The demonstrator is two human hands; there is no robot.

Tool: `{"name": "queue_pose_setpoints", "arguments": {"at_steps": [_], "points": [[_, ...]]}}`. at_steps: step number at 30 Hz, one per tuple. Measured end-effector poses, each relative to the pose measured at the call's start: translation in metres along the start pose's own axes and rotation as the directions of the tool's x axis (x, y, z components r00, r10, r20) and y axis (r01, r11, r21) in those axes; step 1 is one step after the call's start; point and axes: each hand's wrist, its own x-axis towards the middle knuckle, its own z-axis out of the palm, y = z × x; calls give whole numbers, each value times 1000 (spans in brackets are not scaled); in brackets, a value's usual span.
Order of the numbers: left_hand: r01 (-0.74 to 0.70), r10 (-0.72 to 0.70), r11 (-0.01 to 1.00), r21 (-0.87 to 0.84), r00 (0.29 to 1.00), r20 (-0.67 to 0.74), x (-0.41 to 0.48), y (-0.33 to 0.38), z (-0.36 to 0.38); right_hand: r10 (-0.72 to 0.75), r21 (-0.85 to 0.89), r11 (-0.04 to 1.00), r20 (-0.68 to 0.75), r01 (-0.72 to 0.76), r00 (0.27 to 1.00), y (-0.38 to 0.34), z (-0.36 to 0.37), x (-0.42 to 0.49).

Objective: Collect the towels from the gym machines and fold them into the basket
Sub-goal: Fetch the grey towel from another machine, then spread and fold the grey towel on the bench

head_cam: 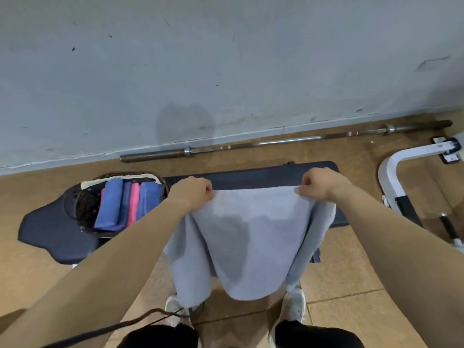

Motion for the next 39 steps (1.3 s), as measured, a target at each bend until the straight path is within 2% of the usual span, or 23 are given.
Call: {"name": "queue_pose_setpoints", "arguments": {"at_steps": [2, 5, 10, 15, 18, 21, 23, 27, 30, 33, 35, 39], "points": [[34, -29, 998, 47, 995, -95, 44, -9, 33, -7, -65, 998, -56, 4, 998, 2, 21, 52], [53, -46, 998, 29, 977, -208, 105, -25, 76, 9, -117, 993, -184, -31, 983, 6, 52, 125], [-9, 40, 998, 69, 882, -470, 172, -39, 113, 8, -149, 987, -352, -64, 936, 14, 82, 212], [16, 38, 994, 107, 876, -481, 208, -41, 124, 67, -191, 965, -477, -178, 876, 15, 98, 248], [2, 28, 998, 58, 854, -519, 212, -41, 130, 81, -203, 949, -583, -242, 808, 11, 115, 250], [-54, 26, 998, -32, 820, -571, 189, -43, 143, 45, -133, 977, -644, -169, 764, -4, 143, 229], [-94, 14, 990, -107, 811, -585, 159, -47, 159, -38, -126, 990, -646, -58, 762, -24, 168, 208], [-102, -60, 959, -264, 839, -541, 101, -55, 201, -198, -109, 980, -559, 166, 805, -73, 217, 165], [-93, -96, 936, -339, 861, -499, 75, -55, 231, -292, -133, 956, -526, 262, 799, -100, 249, 143], [-67, -129, 917, -394, 883, -450, 56, -50, 251, -309, -105, 950, -454, 294, 836, -109, 279, 132], [-18, -123, 948, -319, 900, -417, 52, -55, 259, -300, -121, 954, -405, 275, 864, -104, 299, 130], [20, -25, 1000, -16, 916, -400, 48, -88, 266, -276, -128, 961, -405, 245, 871, -90, 312, 128]]}}
